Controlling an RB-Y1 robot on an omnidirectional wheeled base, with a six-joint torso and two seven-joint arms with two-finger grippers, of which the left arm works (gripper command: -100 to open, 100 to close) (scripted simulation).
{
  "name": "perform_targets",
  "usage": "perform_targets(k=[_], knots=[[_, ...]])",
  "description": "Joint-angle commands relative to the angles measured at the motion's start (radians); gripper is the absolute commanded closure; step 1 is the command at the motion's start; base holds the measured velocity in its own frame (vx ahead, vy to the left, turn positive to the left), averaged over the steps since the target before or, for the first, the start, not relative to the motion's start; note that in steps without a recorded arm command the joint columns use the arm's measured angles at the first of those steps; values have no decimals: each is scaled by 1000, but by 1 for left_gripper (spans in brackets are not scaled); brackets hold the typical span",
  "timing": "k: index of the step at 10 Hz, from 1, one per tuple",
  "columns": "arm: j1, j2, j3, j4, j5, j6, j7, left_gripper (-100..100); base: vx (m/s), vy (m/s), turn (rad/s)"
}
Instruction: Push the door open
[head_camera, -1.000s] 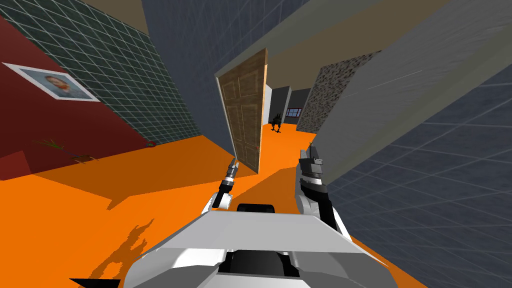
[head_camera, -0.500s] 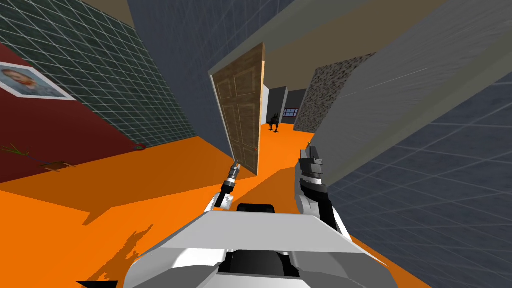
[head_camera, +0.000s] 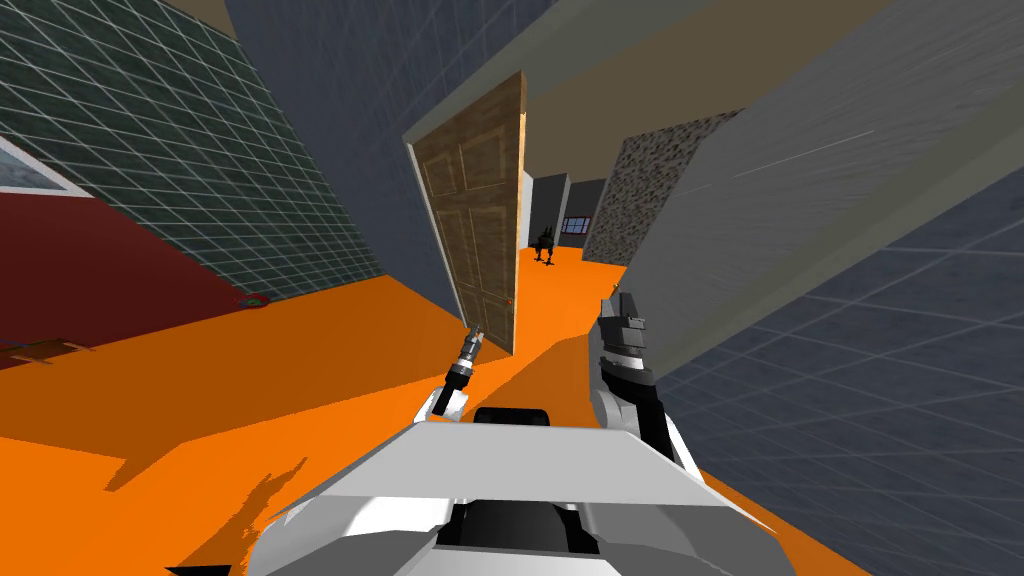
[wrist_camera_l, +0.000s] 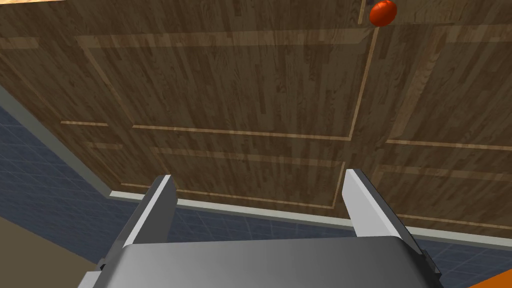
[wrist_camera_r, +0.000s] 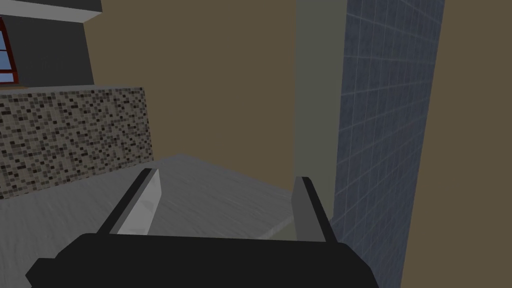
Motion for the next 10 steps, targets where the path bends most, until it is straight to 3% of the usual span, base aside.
perform_targets(k=[1,7,10], knots=[[-16,0,-5,41,-4,-12,3,-100,97,19,-93],[-72,7,-31,210,-20,-61,24,-100,120,32,-91],[-91,9,-40,266,-25,-77,31,-100,116,23,-64]])
